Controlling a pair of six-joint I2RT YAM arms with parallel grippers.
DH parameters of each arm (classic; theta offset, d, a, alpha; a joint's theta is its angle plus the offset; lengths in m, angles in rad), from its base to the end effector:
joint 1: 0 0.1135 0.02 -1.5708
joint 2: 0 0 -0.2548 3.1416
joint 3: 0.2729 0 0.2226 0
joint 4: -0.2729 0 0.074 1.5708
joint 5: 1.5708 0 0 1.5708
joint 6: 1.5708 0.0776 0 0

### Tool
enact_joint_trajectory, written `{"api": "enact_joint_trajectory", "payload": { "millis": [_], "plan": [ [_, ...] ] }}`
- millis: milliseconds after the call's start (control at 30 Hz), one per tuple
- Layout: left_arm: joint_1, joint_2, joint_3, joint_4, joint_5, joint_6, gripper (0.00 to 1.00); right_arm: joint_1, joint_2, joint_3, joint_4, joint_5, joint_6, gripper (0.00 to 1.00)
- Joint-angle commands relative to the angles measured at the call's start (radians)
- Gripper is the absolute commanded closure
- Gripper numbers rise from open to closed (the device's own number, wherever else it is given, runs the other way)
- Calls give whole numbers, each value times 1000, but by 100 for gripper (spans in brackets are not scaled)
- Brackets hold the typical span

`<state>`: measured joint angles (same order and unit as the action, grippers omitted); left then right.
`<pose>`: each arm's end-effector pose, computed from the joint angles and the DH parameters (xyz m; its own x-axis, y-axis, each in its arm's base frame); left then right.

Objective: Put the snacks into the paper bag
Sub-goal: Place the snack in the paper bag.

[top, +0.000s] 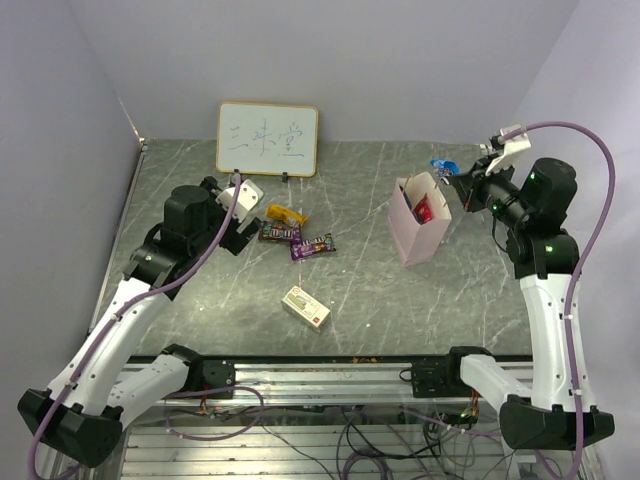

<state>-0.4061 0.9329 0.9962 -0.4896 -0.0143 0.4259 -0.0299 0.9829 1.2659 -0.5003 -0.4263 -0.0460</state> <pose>0.1993 -0.0845 0.3289 -0.1877 0.5304 -0.8267 0.5058 0.7737 0.3816 0.2099 0.0258 0.4118 -0.1980 -0.0360 -0.9796 -0.3859 0.9215 0.0442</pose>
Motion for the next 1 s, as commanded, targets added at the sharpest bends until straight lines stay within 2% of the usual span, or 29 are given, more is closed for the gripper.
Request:
{"api": "enact_joint_trajectory", "payload": {
  "millis": [0, 300, 967],
  "plan": [
    [9, -17, -8, 40, 17, -7, 1, -10, 16, -8, -20, -41, 14, 100],
    [9, -14, -16, 49, 25, -2, 1, -11, 42, -12, -93, -99, -10, 100],
    [9, -25, -34, 72, 14, -5, 1, -17, 3, -55, -134, -159, 12, 100]
  ]
}}
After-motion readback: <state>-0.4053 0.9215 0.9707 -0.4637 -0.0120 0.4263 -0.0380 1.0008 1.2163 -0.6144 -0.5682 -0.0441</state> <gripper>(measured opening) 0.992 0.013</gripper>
